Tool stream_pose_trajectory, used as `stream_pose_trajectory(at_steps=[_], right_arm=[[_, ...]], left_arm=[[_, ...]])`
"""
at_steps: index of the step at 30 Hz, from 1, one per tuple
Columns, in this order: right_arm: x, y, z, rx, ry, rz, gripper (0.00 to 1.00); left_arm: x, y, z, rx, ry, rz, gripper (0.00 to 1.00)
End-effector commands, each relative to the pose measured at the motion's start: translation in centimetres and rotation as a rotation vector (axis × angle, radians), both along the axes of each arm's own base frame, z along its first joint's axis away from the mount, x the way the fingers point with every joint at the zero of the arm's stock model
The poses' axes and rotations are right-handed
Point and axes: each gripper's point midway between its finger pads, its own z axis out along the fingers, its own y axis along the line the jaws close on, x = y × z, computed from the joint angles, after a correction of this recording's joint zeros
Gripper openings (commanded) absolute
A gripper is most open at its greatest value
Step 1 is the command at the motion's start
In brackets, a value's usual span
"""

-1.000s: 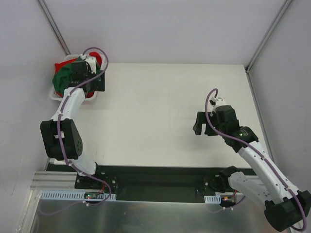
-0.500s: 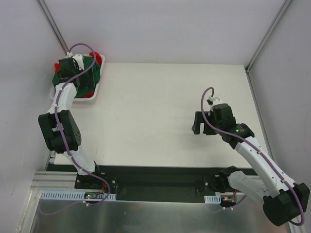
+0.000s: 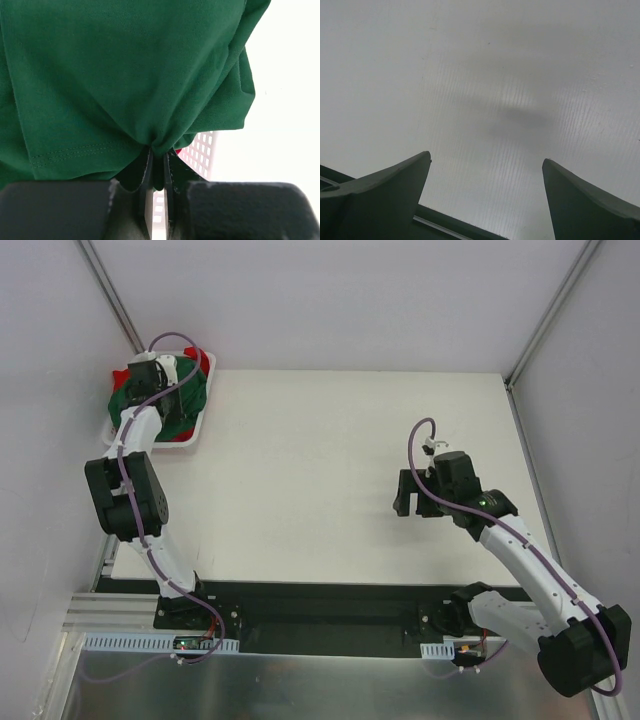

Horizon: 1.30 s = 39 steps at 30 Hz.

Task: Fold and stack the t-shirts
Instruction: Grab the tshirt from the pile, then move the tshirt to the center of the board

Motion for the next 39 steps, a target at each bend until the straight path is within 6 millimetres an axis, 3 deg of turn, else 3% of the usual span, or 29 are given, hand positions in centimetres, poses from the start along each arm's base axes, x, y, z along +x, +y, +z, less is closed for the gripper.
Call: stream_pose_trajectory(at_steps=[1,3,10,12,17,24,25,27,28,31,35,39], right_arm=[[0.8,1.0,1.8,0.057,-0.052,0.019,0.96],[0.8,1.1,1.9,0.065,-0.055,0.017,0.96],[0.2,1.3,1.7,0.096,-0.053,0.02,0.96],[0.0,1.3,1.8,0.103,-0.057,0.018,0.96],[-0.2,0.9,2.5,0.106,-0.081,0.008,0.96],[-0.5,0.2,3.4,0.091,-0.109,-0.013,0.96],[-0.5,0.1,3.5,0.09,-0.112,-0.017,0.96],[-0.6,0.0,3.8,0.089,-0.118,-0.021,0.96],[-0.6,-0.1,3.9,0.09,-0.122,-0.023,0.96],[-0.4,-1.3,4.6,0.056,-0.158,-0.072,0.96],[-0.4,-2.7,5.8,0.018,-0.199,-0.126,0.96],[-0.3,-3.5,6.9,0.002,-0.232,-0.155,0.96]], left_arm=[[0.5,-0.4,4.9,0.003,-0.12,-0.005,0.02],[0.0,-0.7,5.9,-0.002,-0.14,-0.003,0.01],[-3.4,-2.1,13.1,-0.024,-0.237,-0.011,0.01],[-4.4,-3.3,15.1,-0.029,-0.268,-0.034,0.02],[-7.0,-7.1,18.0,-0.04,-0.28,-0.113,0.02],[-11.4,-16.3,22.8,-0.158,-0.347,-0.329,0.0],[-12.1,-18.5,23.5,-0.176,-0.357,-0.392,0.0],[-13.3,-20.8,24.3,-0.224,-0.356,-0.438,0.0],[-14.4,-23.2,24.8,-0.242,-0.354,-0.502,0.0],[-15.9,-26.4,24.8,-0.272,-0.332,-0.567,0.0],[-19.2,-33.4,23.7,-0.301,-0.276,-0.728,0.0],[-21.0,-39.4,20.3,-0.279,-0.177,-0.834,0.0]])
